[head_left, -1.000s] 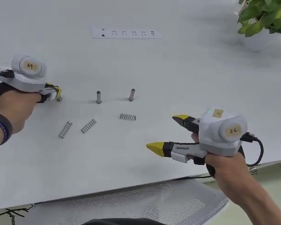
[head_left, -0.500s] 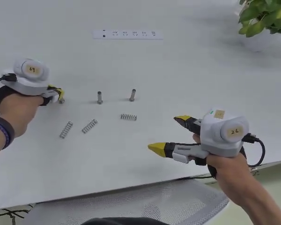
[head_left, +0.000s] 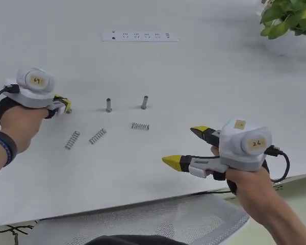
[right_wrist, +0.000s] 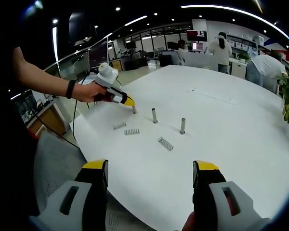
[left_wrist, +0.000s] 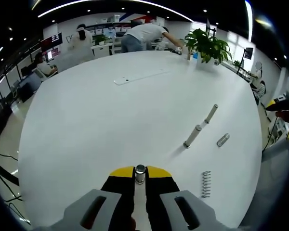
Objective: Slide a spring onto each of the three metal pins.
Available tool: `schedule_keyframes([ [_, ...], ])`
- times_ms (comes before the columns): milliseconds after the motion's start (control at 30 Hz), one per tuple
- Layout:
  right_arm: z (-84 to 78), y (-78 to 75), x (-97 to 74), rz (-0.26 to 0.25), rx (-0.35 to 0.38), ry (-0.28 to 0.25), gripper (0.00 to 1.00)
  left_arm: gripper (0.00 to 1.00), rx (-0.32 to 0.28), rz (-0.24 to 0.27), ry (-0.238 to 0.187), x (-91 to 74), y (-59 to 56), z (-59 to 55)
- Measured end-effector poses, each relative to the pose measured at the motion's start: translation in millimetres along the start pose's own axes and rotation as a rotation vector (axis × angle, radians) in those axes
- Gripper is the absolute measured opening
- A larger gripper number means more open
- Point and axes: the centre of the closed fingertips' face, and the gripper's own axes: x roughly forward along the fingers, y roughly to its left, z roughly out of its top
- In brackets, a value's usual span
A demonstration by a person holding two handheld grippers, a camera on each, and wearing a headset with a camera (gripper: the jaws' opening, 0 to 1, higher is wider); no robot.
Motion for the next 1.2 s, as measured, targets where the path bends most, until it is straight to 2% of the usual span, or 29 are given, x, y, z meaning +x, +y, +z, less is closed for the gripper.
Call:
schedule_keyframes([
  [533,0.1,-0.2,1.3,0.003,-0.002,0.003,0.71,0.0,0.022,0.002,0.006,1.5,0.7,-1.8],
  [1200,-0.6,2.0,1.5,0.005,0.0,0.003,0.7,0.0,0.015,-0.006,0.014,-0.7,-2.7,-5.4],
])
